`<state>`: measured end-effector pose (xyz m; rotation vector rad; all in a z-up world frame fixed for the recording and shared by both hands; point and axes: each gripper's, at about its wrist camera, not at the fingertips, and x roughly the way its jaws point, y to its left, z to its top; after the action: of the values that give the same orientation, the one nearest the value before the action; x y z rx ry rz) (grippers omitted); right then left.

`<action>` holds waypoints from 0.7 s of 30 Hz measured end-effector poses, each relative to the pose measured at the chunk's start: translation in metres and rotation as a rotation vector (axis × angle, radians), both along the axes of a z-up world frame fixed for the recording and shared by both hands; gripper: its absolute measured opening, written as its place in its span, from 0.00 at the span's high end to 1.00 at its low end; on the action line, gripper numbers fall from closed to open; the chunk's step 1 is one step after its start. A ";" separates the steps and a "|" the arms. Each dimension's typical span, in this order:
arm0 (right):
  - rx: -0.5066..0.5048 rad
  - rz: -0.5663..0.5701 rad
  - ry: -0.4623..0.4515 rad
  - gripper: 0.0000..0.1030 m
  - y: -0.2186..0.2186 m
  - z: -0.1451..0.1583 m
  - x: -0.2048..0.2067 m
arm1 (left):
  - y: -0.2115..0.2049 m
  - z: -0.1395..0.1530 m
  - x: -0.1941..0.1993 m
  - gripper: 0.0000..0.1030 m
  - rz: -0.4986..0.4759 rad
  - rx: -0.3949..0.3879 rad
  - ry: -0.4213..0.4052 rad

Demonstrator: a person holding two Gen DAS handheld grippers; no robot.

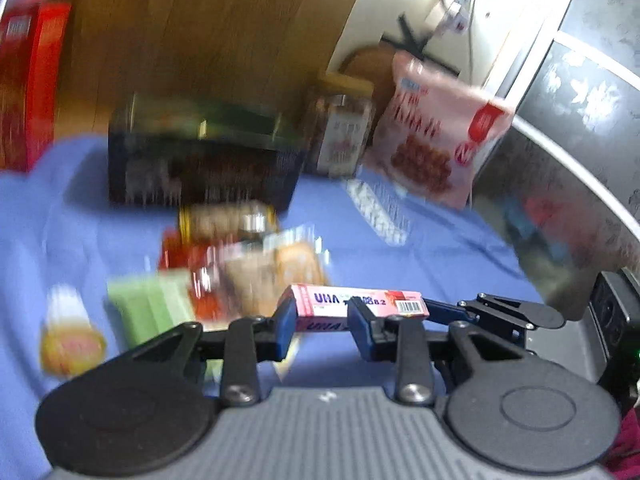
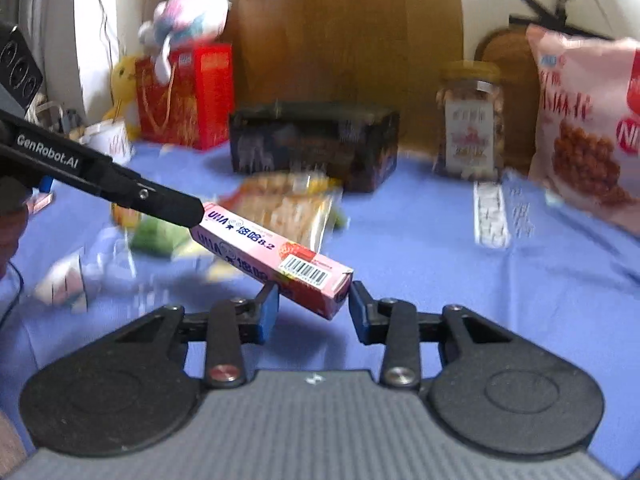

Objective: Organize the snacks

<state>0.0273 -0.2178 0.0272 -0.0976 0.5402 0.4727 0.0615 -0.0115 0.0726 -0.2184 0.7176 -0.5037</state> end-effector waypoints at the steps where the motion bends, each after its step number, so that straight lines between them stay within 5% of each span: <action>1: 0.013 -0.002 -0.021 0.60 0.001 0.008 0.006 | 0.001 0.008 0.004 0.73 0.004 -0.001 -0.024; 9: 0.024 0.007 -0.189 0.59 0.025 0.056 0.085 | 0.025 0.050 0.086 0.73 0.102 -0.026 -0.116; 14: 0.002 0.010 -0.158 0.59 0.043 0.054 0.152 | 0.039 0.035 0.144 0.73 0.165 -0.044 -0.059; 21: -0.044 -0.035 -0.131 0.47 0.054 0.037 0.185 | 0.036 0.007 0.180 0.70 0.188 -0.031 -0.005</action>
<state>0.2122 -0.1634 0.0644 -0.1605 0.4231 0.4175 0.2419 0.0242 0.0799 -0.3102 0.6772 -0.3362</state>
